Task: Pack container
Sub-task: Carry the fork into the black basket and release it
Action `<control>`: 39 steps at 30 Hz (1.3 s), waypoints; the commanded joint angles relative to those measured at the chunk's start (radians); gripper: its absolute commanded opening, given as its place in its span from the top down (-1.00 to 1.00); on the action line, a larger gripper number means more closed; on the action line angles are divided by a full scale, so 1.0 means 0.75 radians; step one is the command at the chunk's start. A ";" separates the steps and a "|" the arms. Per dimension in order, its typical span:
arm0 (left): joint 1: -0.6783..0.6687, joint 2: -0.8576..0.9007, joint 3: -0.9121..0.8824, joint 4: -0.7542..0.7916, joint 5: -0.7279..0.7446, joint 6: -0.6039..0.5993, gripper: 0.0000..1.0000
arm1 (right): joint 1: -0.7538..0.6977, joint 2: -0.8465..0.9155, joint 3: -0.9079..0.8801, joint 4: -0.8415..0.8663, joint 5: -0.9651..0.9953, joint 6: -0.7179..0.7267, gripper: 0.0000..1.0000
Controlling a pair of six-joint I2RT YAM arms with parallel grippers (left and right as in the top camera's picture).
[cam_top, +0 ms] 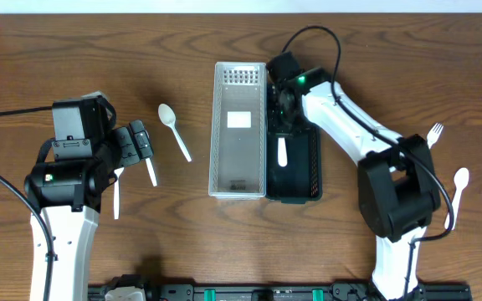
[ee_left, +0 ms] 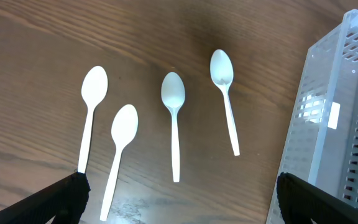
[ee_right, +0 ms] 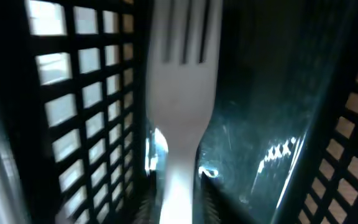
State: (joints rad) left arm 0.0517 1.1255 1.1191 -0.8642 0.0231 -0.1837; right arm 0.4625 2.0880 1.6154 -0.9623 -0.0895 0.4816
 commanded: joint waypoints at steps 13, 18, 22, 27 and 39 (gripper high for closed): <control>0.004 -0.003 0.021 -0.003 -0.007 -0.012 -0.96 | -0.428 -0.441 0.221 -0.150 0.307 -0.020 -0.04; 0.004 -0.003 0.021 -0.003 -0.007 -0.012 -0.96 | -0.820 -0.462 0.214 -0.223 0.254 -0.045 -0.18; 0.004 -0.003 0.021 -0.003 -0.007 -0.012 -0.96 | -1.044 -0.341 0.199 -0.276 0.225 -0.118 -0.20; 0.004 -0.003 0.021 -0.004 -0.007 -0.012 -0.96 | -1.164 -0.137 0.199 -0.290 0.178 -0.175 -0.22; 0.004 -0.003 0.021 -0.003 -0.007 -0.012 -0.96 | -1.166 0.186 0.196 -0.283 0.183 -0.175 -0.23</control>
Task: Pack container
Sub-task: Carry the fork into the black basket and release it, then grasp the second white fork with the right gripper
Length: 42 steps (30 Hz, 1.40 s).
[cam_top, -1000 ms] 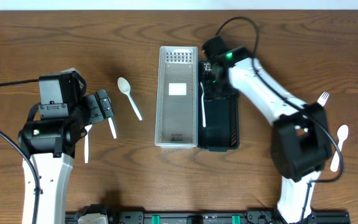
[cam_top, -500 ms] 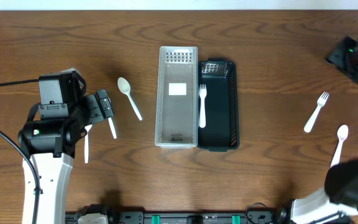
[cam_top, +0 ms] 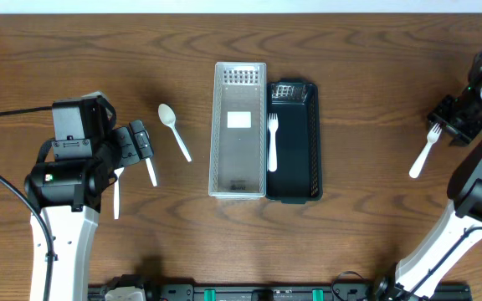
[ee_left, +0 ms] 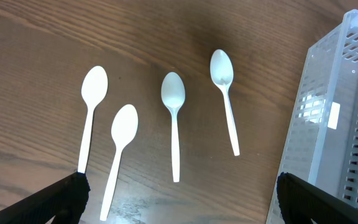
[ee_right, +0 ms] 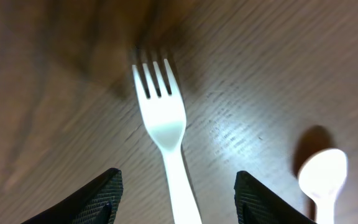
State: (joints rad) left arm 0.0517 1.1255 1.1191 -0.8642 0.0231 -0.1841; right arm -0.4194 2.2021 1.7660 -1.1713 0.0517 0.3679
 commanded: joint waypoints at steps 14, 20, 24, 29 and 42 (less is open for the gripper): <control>0.004 -0.003 0.021 -0.003 -0.007 -0.012 -0.96 | 0.023 0.064 -0.252 0.184 -0.019 -0.070 -0.22; 0.004 -0.003 0.021 -0.003 -0.007 -0.012 -0.96 | 0.030 0.064 -0.278 0.204 -0.045 -0.093 0.14; 0.004 -0.003 0.021 -0.004 -0.007 -0.012 -0.96 | 0.030 0.064 -0.278 0.201 -0.045 -0.093 0.60; 0.004 -0.003 0.021 -0.003 -0.007 -0.012 -0.96 | 0.032 0.064 -0.278 0.191 -0.045 -0.093 0.72; 0.004 -0.003 0.021 -0.003 -0.007 -0.011 -0.96 | 0.194 -0.332 -0.230 0.160 -0.047 -0.082 0.95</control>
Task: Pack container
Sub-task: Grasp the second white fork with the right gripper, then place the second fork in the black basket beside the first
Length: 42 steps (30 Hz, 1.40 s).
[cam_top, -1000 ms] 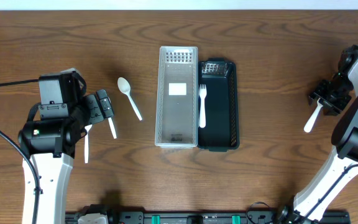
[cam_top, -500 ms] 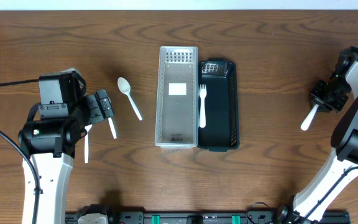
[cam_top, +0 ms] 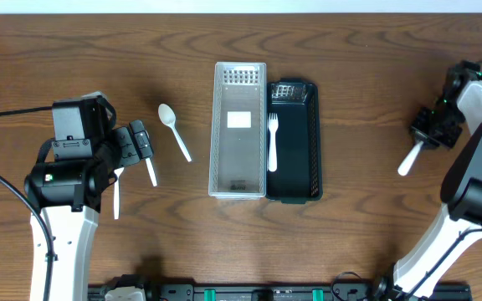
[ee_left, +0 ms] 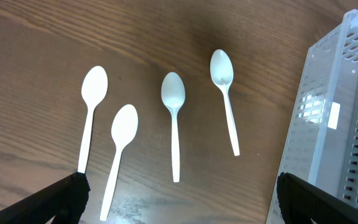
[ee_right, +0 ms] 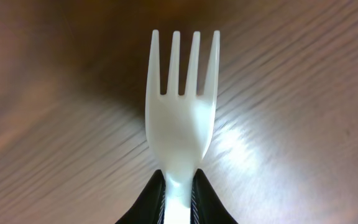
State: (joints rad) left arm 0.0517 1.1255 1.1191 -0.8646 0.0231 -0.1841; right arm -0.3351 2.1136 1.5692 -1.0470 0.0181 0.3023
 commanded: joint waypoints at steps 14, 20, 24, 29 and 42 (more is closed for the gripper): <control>0.004 -0.003 0.021 -0.002 -0.007 -0.012 -0.96 | 0.822 -0.525 0.046 0.033 -0.028 0.222 0.88; 0.004 -0.003 0.021 -0.002 -0.007 -0.012 -0.96 | 0.977 -0.307 0.043 0.036 -0.024 0.296 0.88; 0.004 -0.003 0.021 -0.002 -0.007 -0.011 -0.96 | 1.023 -0.152 0.043 0.034 -0.068 0.300 0.88; 0.004 -0.003 0.021 -0.002 -0.007 -0.011 -0.96 | 1.041 -0.101 0.045 0.044 -0.075 0.299 0.77; 0.004 -0.003 0.021 0.018 -0.007 -0.011 -0.96 | 0.682 -0.537 0.076 -0.105 0.038 0.239 -0.12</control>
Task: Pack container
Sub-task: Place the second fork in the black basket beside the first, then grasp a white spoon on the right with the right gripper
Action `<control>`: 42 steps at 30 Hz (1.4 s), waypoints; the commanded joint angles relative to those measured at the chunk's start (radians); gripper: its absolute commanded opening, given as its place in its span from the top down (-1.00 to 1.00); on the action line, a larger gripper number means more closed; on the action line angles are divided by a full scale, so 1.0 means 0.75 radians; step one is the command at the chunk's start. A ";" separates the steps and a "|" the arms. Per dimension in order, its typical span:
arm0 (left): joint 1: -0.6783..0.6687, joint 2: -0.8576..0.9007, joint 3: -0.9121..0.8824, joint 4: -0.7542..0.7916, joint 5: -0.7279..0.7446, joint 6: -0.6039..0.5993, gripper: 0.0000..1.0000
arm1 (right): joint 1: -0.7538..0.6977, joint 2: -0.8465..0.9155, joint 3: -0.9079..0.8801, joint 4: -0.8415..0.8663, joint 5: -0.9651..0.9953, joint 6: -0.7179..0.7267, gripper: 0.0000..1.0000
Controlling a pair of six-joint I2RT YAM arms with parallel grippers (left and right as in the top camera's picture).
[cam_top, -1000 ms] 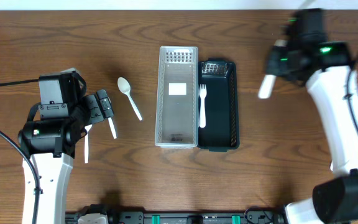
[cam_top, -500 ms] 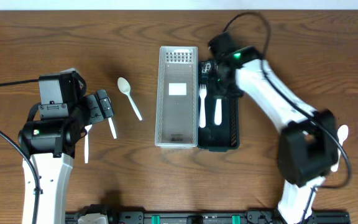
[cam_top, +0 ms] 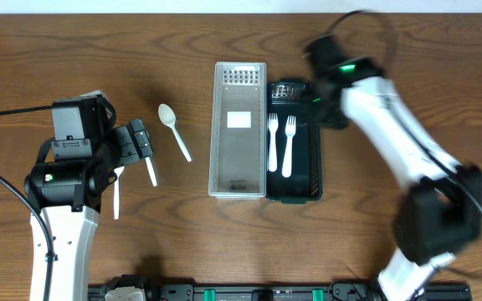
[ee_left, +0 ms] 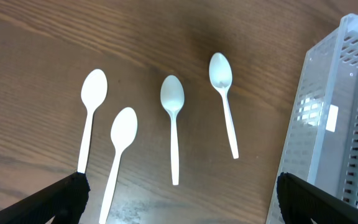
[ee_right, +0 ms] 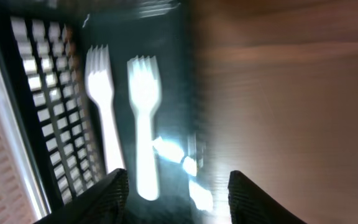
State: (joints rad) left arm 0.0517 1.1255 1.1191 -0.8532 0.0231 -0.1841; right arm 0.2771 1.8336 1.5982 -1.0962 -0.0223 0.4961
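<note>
A black slotted container (cam_top: 309, 159) holds two white forks side by side, one fork (cam_top: 272, 142) on the left and a second fork (cam_top: 289, 144) on the right. Both show in the right wrist view, first fork (ee_right: 102, 106) and second fork (ee_right: 143, 118). My right gripper (cam_top: 316, 104), blurred, hovers open over the container's right edge with nothing between its fingers (ee_right: 114, 190). A clear container (cam_top: 239, 171) stands against the black one. Several white spoons (ee_left: 173, 124) lie on the wood under my open left gripper (ee_left: 179, 199).
One spoon (cam_top: 174, 130) lies between the left gripper (cam_top: 134, 149) and the clear container. Another white fork lies at the table's far right edge. My right arm (cam_top: 408, 150) stretches across the right half of the table.
My right gripper was shut on a fork at the table's far right. Now it is open over the black container, and that fork lies there beside the first. The left arm has barely shifted.
My right gripper was down in the black container with the first fork. Then that fork lay in the container and the gripper stood open over a fork at the far right. It then held that fork. Now two forks lie in the container.
</note>
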 commanded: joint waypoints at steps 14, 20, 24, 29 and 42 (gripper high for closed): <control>0.004 -0.003 0.021 0.003 -0.007 -0.011 -0.96 | -0.937 -0.323 -0.095 -0.248 0.167 -0.238 -0.59; 0.004 -0.003 0.021 0.003 -0.007 -0.012 -0.96 | -1.105 -0.323 -0.400 0.004 0.159 -0.451 -0.89; 0.004 -0.003 0.021 0.004 -0.007 -0.011 -0.96 | -1.184 -0.323 -0.611 0.241 0.158 -0.512 -0.99; 0.004 -0.003 0.021 0.003 -0.007 -0.012 -0.96 | -1.238 -0.322 -0.786 0.459 0.044 -0.621 -0.99; 0.004 -0.003 0.021 0.003 -0.007 -0.012 -0.96 | -1.306 -0.241 -1.022 0.762 -0.081 -0.620 -0.98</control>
State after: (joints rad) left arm 0.0517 1.1255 1.1191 -0.8501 0.0231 -0.1841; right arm -0.6930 1.6283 0.8474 -0.5430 -0.0559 0.0471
